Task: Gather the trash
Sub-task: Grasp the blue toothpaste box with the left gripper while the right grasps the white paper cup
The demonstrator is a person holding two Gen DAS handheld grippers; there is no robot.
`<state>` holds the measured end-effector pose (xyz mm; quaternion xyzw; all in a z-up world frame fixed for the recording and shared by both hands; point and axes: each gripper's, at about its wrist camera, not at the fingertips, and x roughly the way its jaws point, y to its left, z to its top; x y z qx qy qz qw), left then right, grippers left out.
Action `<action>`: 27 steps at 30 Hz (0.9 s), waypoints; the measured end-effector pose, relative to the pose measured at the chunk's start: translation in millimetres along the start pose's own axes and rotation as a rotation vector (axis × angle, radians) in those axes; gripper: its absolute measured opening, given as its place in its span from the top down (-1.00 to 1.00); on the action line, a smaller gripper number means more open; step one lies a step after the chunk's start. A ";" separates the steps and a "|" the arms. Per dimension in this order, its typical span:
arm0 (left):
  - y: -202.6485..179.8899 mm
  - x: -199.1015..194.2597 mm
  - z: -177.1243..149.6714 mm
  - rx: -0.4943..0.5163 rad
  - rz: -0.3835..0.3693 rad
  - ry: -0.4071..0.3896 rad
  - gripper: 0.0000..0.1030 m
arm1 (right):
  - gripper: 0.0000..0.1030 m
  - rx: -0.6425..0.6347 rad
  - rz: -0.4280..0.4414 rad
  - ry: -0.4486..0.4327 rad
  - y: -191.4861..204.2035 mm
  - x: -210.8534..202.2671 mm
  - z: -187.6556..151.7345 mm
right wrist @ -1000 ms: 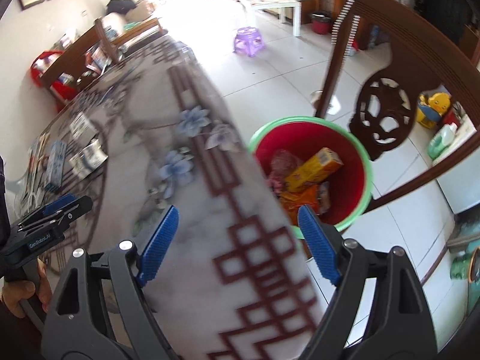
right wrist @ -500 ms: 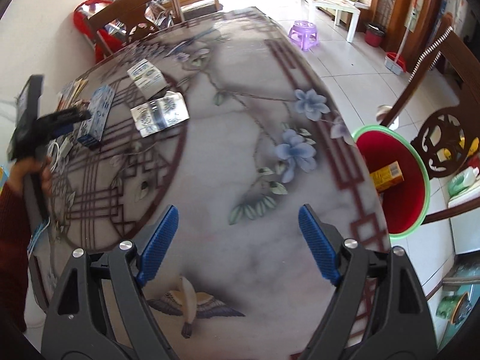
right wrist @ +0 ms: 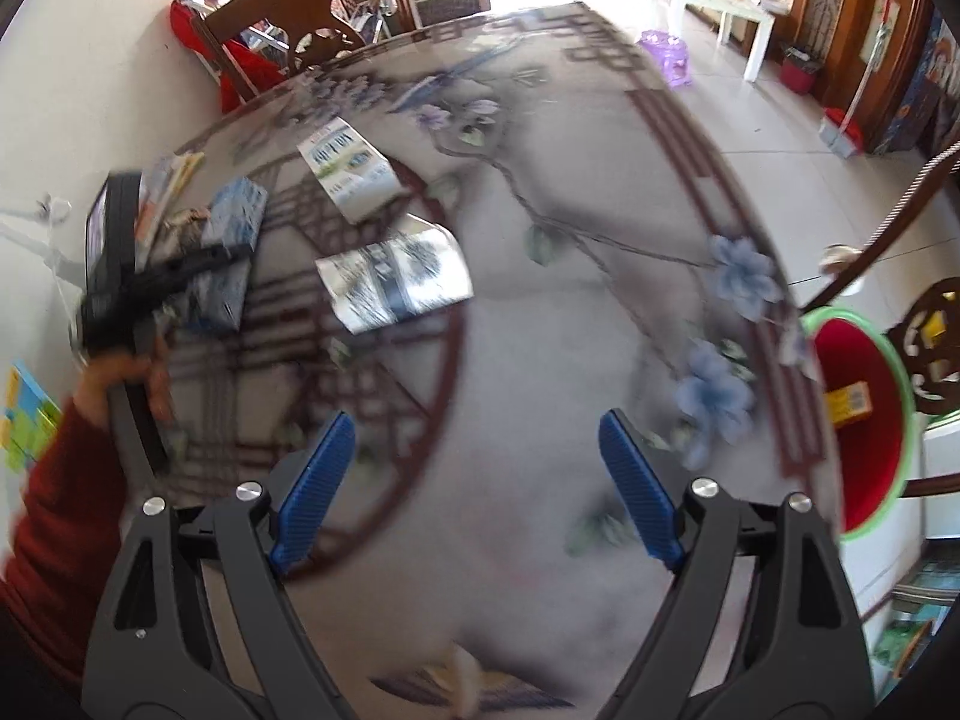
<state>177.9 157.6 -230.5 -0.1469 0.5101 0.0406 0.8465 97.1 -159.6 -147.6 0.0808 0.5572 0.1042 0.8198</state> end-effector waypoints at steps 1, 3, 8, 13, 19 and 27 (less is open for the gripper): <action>-0.6 -8.8 -9.8 -0.008 -0.011 -0.003 0.13 | -0.59 0.013 0.021 0.004 3.5 5.9 6.7; -4.6 -24.8 -29.1 -0.014 -0.025 -0.007 0.13 | -0.63 0.055 0.070 0.021 10.6 23.3 24.2; -12.2 -51.2 -65.6 -0.016 -0.040 0.003 0.13 | -0.64 0.221 0.159 0.049 17.5 64.0 54.8; -18.4 -50.2 -80.4 0.016 -0.042 0.034 0.13 | -0.67 0.316 0.142 0.084 22.4 95.0 78.7; -21.9 -46.2 -78.6 0.037 -0.049 0.041 0.13 | 0.02 0.096 0.096 0.119 55.1 111.2 80.0; -22.0 -48.0 -81.5 0.045 -0.043 0.048 0.13 | 0.69 -0.105 0.121 0.102 77.4 84.7 53.5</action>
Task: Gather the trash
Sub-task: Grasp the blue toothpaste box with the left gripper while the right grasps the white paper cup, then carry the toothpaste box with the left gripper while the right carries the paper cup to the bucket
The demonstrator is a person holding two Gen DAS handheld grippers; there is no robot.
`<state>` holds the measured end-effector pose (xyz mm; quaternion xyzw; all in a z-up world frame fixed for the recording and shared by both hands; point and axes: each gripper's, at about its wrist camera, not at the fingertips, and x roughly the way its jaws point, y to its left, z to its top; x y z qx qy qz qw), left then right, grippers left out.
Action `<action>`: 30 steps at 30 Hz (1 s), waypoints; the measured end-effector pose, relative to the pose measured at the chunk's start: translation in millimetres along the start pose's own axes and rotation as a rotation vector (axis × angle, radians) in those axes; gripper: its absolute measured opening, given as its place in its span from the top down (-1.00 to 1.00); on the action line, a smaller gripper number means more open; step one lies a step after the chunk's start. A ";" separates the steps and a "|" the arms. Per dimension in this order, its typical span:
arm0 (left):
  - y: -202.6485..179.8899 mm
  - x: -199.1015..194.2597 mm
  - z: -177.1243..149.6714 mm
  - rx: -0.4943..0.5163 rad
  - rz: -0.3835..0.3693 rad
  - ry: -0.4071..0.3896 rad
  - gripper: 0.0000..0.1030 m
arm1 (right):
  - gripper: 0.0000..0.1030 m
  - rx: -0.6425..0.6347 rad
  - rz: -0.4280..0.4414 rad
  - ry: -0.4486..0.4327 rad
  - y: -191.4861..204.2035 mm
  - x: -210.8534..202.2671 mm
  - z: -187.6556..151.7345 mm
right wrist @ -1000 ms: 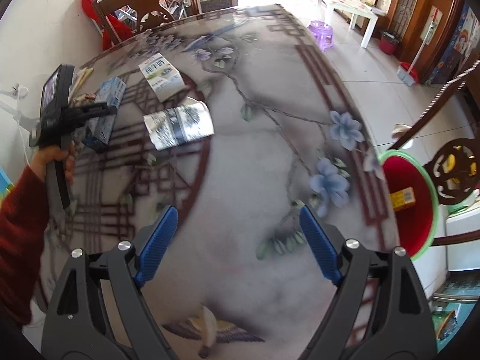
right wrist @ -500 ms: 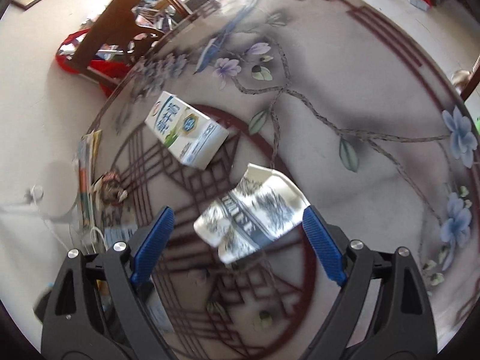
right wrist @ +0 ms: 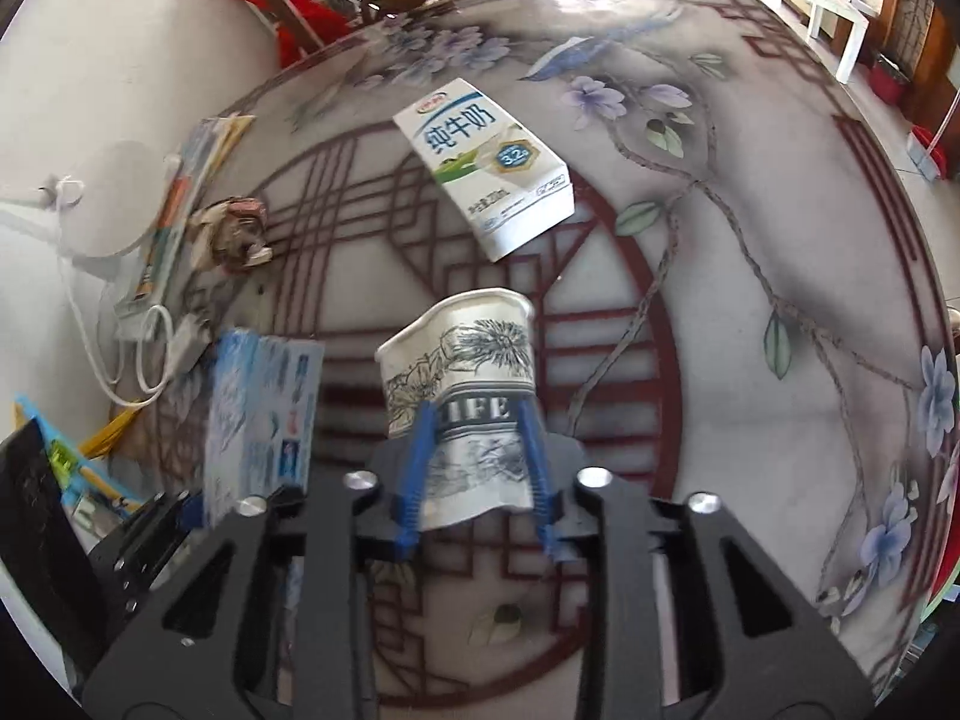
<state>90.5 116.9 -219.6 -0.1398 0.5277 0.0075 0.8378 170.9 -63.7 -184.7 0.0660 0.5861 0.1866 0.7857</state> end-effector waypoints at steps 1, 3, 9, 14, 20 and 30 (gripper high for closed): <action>-0.2 -0.4 -1.6 0.002 0.003 0.004 0.13 | 0.75 -0.001 0.007 0.003 -0.8 -4.1 -4.6; 0.5 -1.1 -5.6 0.001 0.006 0.013 0.13 | 0.84 -0.004 0.004 0.012 -3.4 -10.7 -12.9; 6.5 -4.7 -16.2 -0.022 0.011 0.029 0.13 | -0.44 0.021 -0.026 -0.024 -6.2 -21.1 -22.7; 4.0 -3.7 -17.0 -0.013 0.004 0.034 0.13 | -0.59 -0.085 -0.137 -0.042 8.9 -14.7 -16.2; 1.0 -5.5 -13.7 -0.007 -0.004 0.020 0.13 | 0.08 -0.112 -0.167 0.033 9.2 13.2 -20.4; 1.5 -16.3 -16.7 -0.009 0.001 0.002 0.13 | 0.15 -0.120 -0.053 0.020 14.7 -18.1 -50.1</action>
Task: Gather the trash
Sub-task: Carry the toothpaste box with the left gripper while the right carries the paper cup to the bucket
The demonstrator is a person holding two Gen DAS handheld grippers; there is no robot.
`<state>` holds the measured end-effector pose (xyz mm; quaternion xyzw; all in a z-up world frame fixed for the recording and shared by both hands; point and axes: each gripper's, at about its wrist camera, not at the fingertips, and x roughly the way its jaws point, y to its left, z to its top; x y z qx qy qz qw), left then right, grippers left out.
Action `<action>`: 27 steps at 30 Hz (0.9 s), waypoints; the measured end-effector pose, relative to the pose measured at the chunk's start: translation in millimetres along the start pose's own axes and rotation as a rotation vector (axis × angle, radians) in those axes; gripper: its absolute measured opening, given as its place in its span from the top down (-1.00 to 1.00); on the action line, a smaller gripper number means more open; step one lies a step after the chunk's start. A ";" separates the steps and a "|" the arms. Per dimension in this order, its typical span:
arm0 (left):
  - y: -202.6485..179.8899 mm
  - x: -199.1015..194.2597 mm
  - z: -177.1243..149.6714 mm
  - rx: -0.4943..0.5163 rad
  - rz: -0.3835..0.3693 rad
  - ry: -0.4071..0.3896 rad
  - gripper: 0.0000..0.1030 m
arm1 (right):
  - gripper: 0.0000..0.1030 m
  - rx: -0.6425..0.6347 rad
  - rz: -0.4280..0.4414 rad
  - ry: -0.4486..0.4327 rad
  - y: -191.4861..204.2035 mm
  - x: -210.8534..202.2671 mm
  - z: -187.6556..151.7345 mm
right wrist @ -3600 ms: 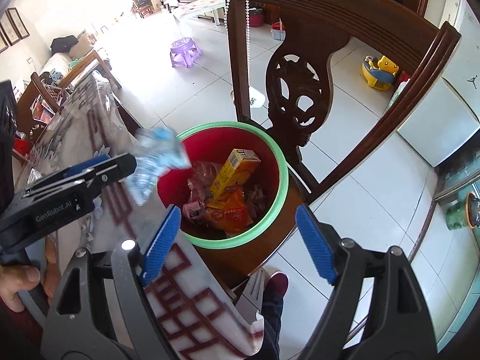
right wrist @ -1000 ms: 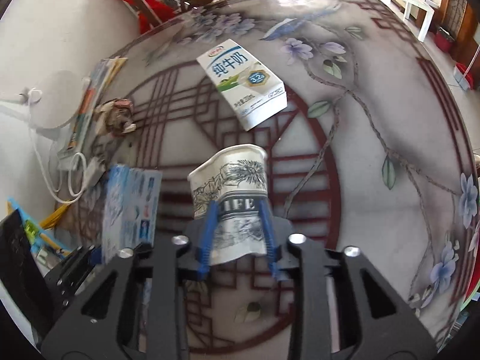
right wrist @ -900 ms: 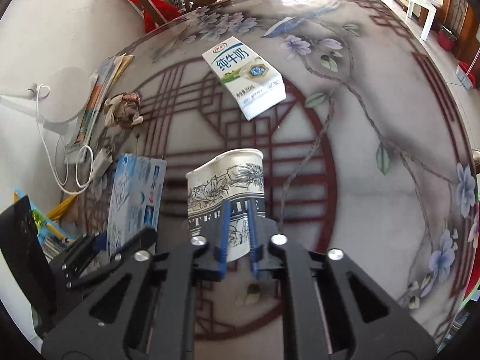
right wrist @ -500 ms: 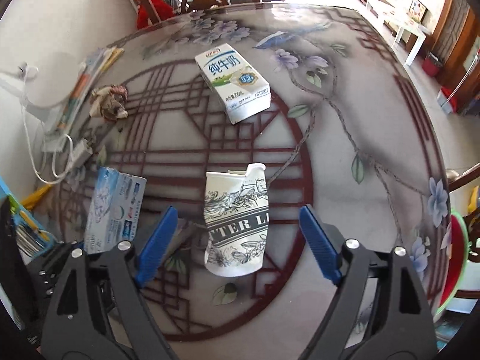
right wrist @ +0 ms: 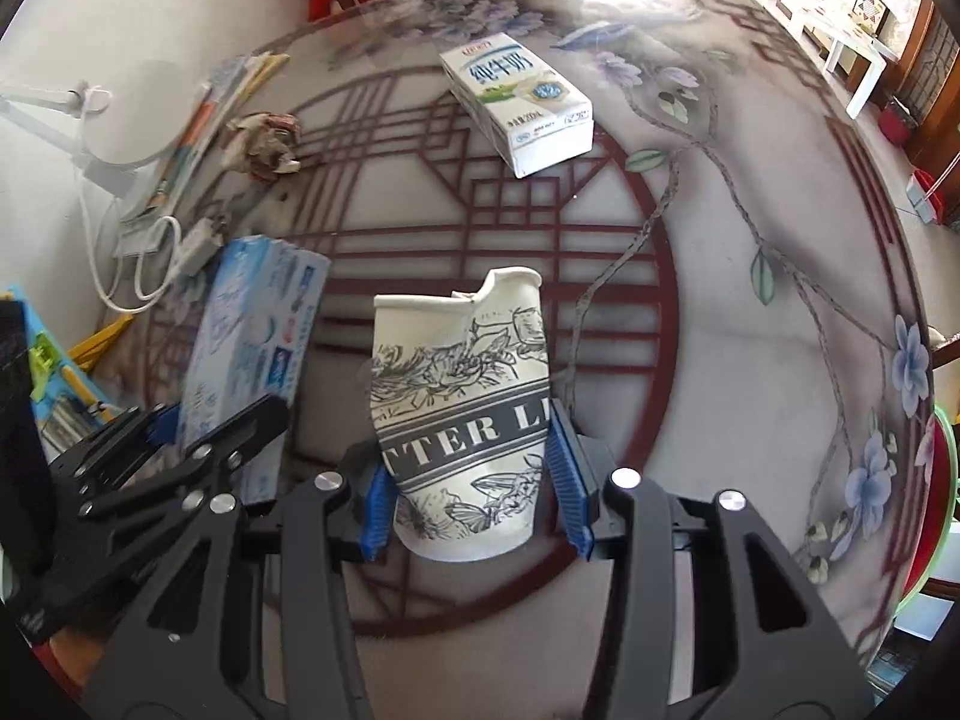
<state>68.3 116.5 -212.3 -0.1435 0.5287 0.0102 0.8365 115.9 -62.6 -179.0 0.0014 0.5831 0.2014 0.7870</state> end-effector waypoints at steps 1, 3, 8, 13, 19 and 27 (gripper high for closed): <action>-1.0 -0.8 -0.4 0.002 0.001 -0.001 0.13 | 0.15 -0.001 0.006 -0.009 0.5 -6.5 -4.8; -3.6 -3.7 -1.8 0.009 0.001 -0.005 0.13 | 0.15 -0.001 0.008 -0.026 2.1 -17.9 -12.7; -14.7 -10.1 -7.4 0.026 -0.008 -0.012 0.12 | 0.15 0.039 -0.011 -0.078 -4.5 -43.6 -29.9; -35.4 -16.1 -16.3 0.067 -0.028 -0.010 0.13 | 0.15 0.060 -0.033 -0.131 -12.5 -66.4 -43.8; -65.6 -26.5 -25.7 0.117 -0.073 -0.014 0.12 | 0.15 0.105 -0.037 -0.172 -23.7 -86.4 -63.2; -97.6 -41.6 -36.5 0.193 -0.111 -0.032 0.12 | 0.15 0.165 -0.059 -0.235 -37.9 -113.4 -88.1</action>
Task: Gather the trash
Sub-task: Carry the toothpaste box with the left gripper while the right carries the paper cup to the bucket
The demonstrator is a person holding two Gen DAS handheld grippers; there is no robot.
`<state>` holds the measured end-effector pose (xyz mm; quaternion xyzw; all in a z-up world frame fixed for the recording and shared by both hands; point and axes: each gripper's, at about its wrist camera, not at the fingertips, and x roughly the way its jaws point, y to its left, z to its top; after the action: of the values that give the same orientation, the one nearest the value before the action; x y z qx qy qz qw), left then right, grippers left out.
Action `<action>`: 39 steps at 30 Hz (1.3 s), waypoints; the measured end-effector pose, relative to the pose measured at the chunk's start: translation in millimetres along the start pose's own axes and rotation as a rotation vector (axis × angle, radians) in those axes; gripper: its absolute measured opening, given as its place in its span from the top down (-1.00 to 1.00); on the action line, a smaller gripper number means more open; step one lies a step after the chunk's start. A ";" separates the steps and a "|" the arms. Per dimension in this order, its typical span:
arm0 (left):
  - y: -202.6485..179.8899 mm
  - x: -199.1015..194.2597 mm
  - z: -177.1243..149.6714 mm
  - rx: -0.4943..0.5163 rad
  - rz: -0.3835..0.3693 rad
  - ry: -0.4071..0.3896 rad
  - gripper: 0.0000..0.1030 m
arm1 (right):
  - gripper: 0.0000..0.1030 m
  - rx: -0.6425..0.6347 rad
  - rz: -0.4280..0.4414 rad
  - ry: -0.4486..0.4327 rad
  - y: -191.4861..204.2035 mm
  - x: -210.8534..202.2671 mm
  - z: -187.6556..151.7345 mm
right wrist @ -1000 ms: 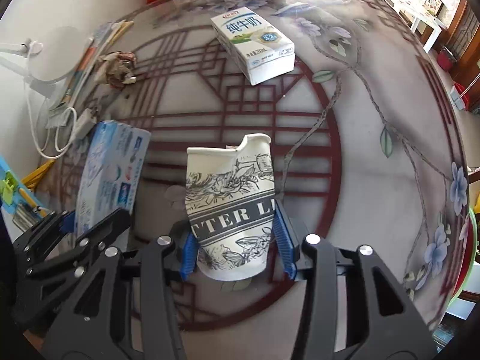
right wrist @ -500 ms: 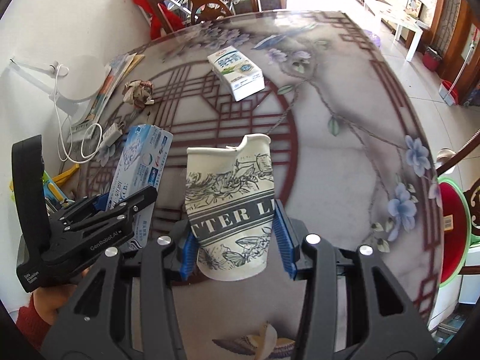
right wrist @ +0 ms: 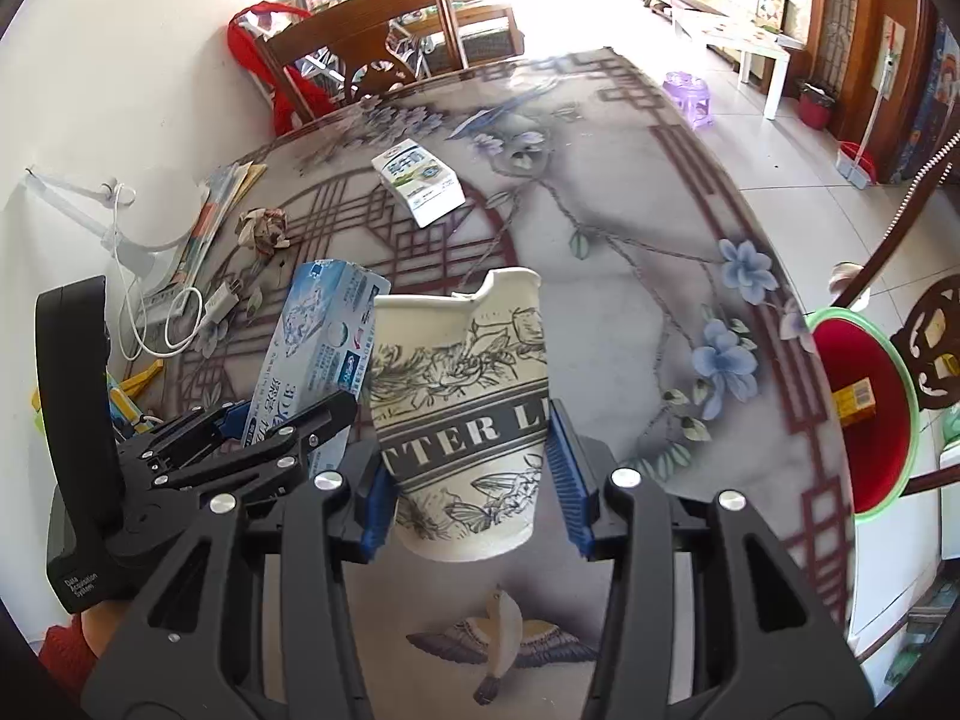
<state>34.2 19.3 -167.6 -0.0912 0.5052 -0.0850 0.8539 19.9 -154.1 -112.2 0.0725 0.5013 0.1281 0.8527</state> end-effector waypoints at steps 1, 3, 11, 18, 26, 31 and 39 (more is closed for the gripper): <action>-3.0 -2.0 -0.4 0.003 -0.004 -0.004 0.12 | 0.15 0.007 -0.004 -0.008 -2.2 -3.8 -1.8; -7.3 -5.8 -0.8 0.009 -0.011 -0.011 0.12 | 0.15 0.020 -0.013 -0.024 -6.9 -11.2 -5.1; -21.3 -17.3 -2.9 0.038 -0.027 -0.025 0.13 | 0.15 0.051 -0.035 -0.055 -22.6 -29.7 -14.3; -27.0 -18.4 -3.8 0.052 -0.028 -0.019 0.13 | 0.15 0.090 -0.049 -0.072 -35.4 -36.8 -21.0; -38.2 -11.5 -3.0 0.073 -0.045 -0.003 0.13 | 0.15 0.116 -0.069 -0.076 -49.5 -40.4 -24.3; -49.0 -7.9 -3.9 0.085 -0.062 0.005 0.13 | 0.15 0.127 -0.079 -0.071 -58.5 -40.9 -25.8; -64.1 -2.8 -4.4 0.101 -0.074 0.015 0.13 | 0.15 0.152 -0.100 -0.065 -75.3 -42.5 -29.5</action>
<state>25.6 -42.5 -151.8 -0.0660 0.5030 -0.1422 0.8500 -14.6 -238.7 -110.0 0.1159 0.4847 0.0446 0.8658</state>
